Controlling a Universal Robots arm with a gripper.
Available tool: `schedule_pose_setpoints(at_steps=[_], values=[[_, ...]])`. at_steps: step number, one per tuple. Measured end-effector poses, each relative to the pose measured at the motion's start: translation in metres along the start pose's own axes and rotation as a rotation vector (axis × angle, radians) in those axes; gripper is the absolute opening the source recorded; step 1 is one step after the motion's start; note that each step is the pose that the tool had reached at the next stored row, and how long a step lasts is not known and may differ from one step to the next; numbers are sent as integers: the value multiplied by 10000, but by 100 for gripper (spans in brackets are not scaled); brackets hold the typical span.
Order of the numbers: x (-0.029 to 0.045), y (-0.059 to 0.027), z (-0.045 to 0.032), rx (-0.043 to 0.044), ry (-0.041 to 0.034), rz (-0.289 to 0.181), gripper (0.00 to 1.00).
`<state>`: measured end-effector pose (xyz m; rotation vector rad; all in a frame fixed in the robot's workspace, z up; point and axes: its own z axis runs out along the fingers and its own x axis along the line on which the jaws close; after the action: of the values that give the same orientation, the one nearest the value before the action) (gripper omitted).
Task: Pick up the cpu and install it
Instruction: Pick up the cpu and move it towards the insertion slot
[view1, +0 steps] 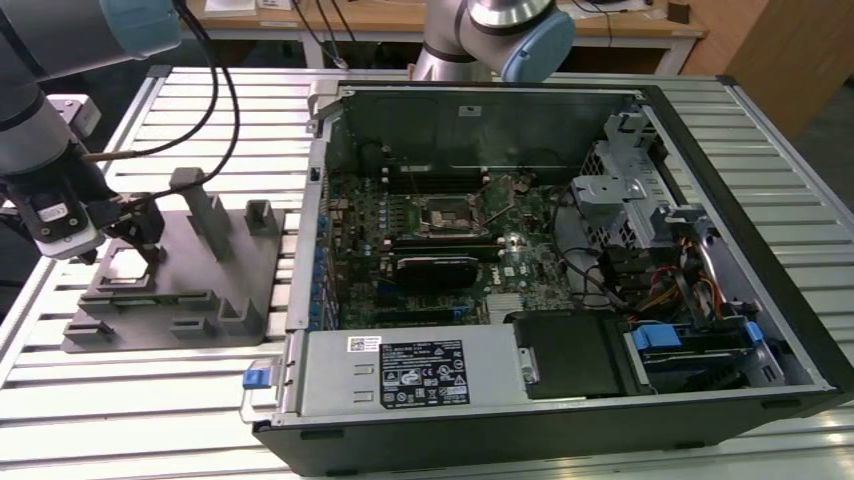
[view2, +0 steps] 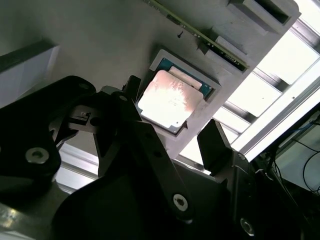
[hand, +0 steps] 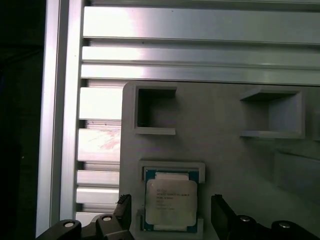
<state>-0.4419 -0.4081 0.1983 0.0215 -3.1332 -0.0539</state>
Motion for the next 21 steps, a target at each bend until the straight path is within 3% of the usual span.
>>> schedule_pose_setpoints(at_steps=[2, 12, 21], values=[[0, 0, 11, 1, -1, 0, 73], [21, 28, -341, -40, -21, 2, 73], [21, 27, -322, -40, -19, 3, 73]])
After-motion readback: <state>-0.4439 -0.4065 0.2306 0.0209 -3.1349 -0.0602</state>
